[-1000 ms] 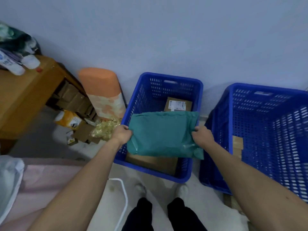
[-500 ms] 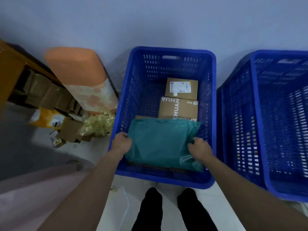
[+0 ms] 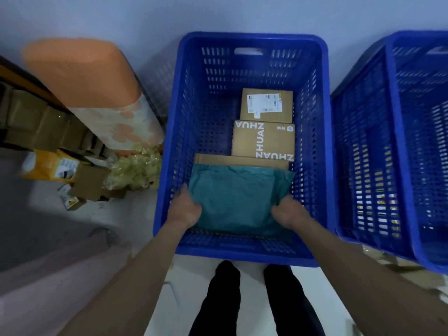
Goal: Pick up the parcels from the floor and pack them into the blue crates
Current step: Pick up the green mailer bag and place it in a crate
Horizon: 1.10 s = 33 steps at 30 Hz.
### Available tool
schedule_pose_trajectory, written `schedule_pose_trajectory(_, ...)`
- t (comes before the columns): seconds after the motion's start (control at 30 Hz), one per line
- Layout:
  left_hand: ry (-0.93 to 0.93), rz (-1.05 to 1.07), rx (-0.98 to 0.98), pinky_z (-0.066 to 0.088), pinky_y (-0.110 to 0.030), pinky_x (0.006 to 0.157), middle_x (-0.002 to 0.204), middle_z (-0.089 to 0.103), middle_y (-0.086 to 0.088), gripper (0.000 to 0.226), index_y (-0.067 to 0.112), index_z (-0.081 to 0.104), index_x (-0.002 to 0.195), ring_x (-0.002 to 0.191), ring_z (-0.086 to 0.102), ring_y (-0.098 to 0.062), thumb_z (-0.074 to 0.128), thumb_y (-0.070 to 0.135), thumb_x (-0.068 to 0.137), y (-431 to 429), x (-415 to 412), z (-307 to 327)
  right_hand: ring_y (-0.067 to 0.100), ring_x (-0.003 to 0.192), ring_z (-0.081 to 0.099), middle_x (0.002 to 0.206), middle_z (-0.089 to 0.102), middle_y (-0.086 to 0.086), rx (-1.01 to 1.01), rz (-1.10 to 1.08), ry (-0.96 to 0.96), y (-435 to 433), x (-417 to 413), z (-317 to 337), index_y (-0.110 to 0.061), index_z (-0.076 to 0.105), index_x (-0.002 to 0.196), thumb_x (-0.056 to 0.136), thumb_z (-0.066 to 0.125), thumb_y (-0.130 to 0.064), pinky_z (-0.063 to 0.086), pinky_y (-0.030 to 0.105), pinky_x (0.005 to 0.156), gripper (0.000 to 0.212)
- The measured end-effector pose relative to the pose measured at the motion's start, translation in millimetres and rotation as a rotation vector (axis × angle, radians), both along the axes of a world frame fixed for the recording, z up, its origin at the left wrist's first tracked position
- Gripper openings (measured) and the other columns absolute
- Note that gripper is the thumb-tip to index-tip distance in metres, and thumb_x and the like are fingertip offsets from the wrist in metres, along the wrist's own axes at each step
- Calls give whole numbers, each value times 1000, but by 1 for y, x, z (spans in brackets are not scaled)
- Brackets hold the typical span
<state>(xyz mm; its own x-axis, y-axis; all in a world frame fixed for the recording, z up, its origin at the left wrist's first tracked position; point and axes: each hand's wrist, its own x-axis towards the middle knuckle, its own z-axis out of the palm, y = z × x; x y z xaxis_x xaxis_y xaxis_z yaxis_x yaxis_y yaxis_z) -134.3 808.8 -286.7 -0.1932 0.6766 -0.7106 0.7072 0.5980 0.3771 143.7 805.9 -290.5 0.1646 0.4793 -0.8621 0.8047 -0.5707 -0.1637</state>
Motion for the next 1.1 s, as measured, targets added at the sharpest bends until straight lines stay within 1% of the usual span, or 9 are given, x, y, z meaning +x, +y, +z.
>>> schedule_pose_trajectory(0.07,118,-162,72,44,-48,103,143,42,-14,61,12,34,145,126,47,-34,57,17,89,-2,5,1,32,120,48,138,39,17,101,87,-143,-1,-9,9,-3,36,135,95,50,-29,46,38,91,50)
schedule_pose_trajectory(0.17,184,-308,130,35,-44,114,159,21,-16,66,10,25,153,140,32,-34,56,20,95,-3,16,2,28,113,47,128,41,14,368,304,-195,-1,-21,13,-6,39,127,95,49,-22,47,37,85,37)
schedule_pose_trajectory(0.3,241,-632,238,32,-38,117,166,2,-9,68,15,22,156,151,13,-27,53,26,97,-3,22,-6,29,122,45,136,38,10,266,471,54,2,-30,0,-15,32,146,96,49,-23,47,42,96,53)
schedule_pose_trajectory(0.4,267,-948,151,24,-42,120,166,-13,-8,80,22,10,159,153,0,-26,57,30,95,-2,19,-17,30,125,42,140,29,9,212,558,46,3,-31,-10,-18,30,149,95,51,-28,44,45,102,59)
schedule_pose_trajectory(0.47,290,-1015,55,19,-47,120,164,-19,-7,90,27,0,159,153,-4,-27,60,31,93,0,15,-22,30,125,41,141,26,8,193,574,37,4,-30,-14,-19,29,149,95,51,-29,43,45,102,59)
schedule_pose_trajectory(0.6,335,-1100,-19,21,-47,119,163,-23,-8,99,29,-9,158,153,-3,-29,65,31,92,8,12,-24,30,128,41,143,23,8,154,599,64,6,-29,-15,-20,24,153,96,50,-33,41,44,105,63)
schedule_pose_trajectory(0.77,361,-1149,-69,25,-46,119,164,-20,-11,94,27,-7,159,152,2,-32,61,33,94,10,18,-9,32,129,43,148,25,9,82,604,37,4,-32,-2,-19,26,152,97,47,-37,41,44,103,62)
schedule_pose_trajectory(1.0,353,-1219,49,43,-46,105,165,-7,-16,87,21,3,159,148,18,-34,58,26,92,9,22,50,35,132,42,151,30,15,129,464,-12,-14,-25,49,-12,29,150,98,46,-32,40,44,105,59)
schedule_pose_trajectory(1.1,389,-1282,80,40,-47,108,164,-4,-17,83,14,9,158,147,20,-34,58,24,92,9,32,76,35,131,43,147,35,15,155,368,-15,-32,-14,84,-11,33,146,97,46,-34,40,45,105,55)
